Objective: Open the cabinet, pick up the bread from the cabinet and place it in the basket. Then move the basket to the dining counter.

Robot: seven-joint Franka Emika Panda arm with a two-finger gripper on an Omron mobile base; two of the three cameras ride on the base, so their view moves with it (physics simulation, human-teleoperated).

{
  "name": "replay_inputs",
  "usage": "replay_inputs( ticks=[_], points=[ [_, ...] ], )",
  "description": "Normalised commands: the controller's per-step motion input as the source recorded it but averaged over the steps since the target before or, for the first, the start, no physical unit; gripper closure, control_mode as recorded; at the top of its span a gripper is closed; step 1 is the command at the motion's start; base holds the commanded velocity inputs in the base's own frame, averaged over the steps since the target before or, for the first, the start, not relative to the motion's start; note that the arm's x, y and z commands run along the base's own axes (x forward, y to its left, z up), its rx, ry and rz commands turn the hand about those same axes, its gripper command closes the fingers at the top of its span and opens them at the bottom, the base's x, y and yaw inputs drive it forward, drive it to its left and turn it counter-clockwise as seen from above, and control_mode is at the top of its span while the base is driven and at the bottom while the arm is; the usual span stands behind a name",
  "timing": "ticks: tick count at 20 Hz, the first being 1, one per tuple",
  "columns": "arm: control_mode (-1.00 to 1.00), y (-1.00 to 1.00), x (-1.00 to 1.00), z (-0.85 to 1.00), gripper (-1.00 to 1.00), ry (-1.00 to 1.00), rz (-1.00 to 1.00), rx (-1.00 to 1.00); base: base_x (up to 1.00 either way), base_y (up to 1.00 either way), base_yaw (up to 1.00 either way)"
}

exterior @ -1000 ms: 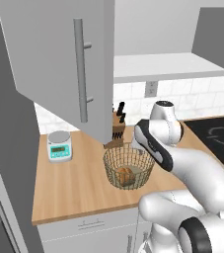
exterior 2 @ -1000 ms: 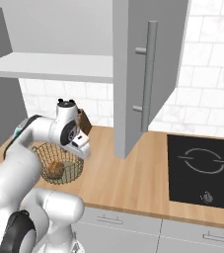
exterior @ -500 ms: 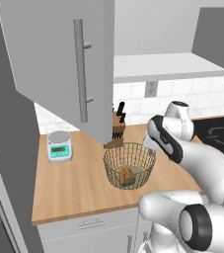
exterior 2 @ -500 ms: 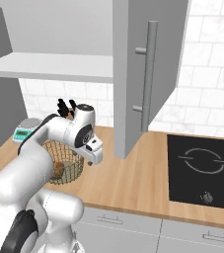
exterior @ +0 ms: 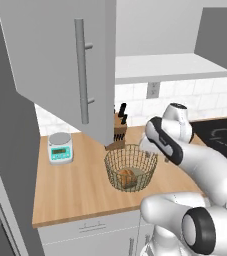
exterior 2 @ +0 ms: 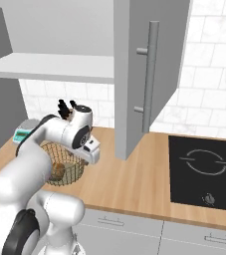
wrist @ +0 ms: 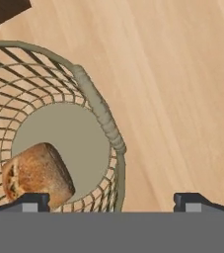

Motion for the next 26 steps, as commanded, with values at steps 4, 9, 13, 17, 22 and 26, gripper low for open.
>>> replay_inputs(
  ticks=[4, 9, 13, 17, 22, 26],
  points=[
    [-1.00, 0.13, 0.06, -0.27, -1.00, 0.00, 0.08, 0.00, 0.00, 0.00, 0.00],
    [-1.00, -0.01, 0.04, -0.40, -1.00, 0.00, 0.03, 0.01, 0.00, 0.00, 0.00],
    [-1.00, 0.13, 0.16, -0.31, -1.00, 0.00, 0.00, 0.00, 0.00, 0.00, 0.00],
    [-1.00, 0.20, 0.08, -0.39, 1.00, 0.00, 0.00, 0.00, 0.00, 0.00, 0.00],
    [-1.00, 0.40, -0.02, -0.37, 1.00, 0.00, 0.00, 0.00, 0.00, 0.00, 0.00],
    [-1.00, 0.29, -0.15, -0.32, 1.00, 0.01, 0.03, -0.03, 0.00, 0.00, 0.00]
  ],
)
